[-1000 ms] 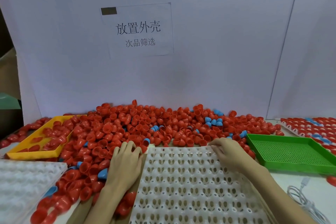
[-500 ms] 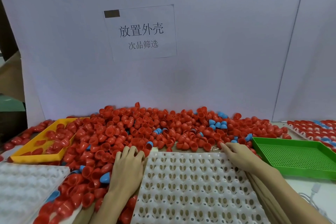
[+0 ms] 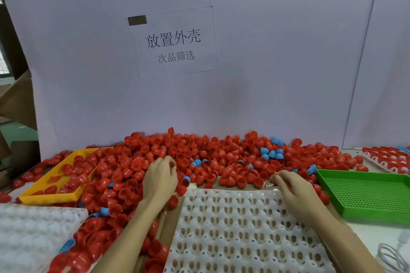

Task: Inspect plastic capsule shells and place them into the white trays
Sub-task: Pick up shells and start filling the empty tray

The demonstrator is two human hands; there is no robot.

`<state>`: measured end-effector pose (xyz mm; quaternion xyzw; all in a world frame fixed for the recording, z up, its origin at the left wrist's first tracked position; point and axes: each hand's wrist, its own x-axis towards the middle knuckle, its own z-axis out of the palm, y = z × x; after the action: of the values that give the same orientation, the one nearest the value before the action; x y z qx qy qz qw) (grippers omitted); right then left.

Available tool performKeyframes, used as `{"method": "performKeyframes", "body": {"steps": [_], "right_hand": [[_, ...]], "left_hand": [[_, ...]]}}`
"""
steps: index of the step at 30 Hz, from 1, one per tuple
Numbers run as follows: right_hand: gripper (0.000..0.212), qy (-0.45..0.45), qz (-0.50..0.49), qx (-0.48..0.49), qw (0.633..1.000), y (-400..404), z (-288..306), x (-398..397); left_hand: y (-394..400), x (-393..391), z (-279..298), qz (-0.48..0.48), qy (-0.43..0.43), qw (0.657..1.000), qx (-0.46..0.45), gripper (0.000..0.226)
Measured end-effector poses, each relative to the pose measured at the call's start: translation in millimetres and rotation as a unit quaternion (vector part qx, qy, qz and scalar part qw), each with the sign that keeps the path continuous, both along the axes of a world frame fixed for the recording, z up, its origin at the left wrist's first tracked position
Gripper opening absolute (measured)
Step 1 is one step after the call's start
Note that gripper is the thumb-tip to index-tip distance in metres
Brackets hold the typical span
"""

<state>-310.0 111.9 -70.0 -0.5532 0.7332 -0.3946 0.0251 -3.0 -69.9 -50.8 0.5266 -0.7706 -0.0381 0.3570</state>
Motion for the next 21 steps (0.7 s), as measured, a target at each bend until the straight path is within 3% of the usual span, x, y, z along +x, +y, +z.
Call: {"method": "performKeyframes", "body": {"steps": [7,10,15,21], "right_hand": [[0.016,0.024,0.025,-0.006,0.999,-2.6,-4.1,1.7],[0.017,0.029,0.024,-0.004,0.999,-3.0,-4.7,-2.1],[0.021,0.028,0.027,-0.007,0.999,-1.3,-1.6,-1.1],[0.019,-0.008,0.035,-0.016,0.999,9.1,9.9,6.6]], "left_hand": [[-55.2,-22.6,-1.2,0.048,-0.111,0.991,0.056,0.024],[-63.6,-24.4,-10.5,0.044,-0.079,0.993,0.076,0.015],[-58.2,-24.1,-14.7,0.025,-0.044,0.998,0.027,0.013],[-11.4,-21.7,11.2,-0.105,0.078,0.991,0.009,0.008]]}}
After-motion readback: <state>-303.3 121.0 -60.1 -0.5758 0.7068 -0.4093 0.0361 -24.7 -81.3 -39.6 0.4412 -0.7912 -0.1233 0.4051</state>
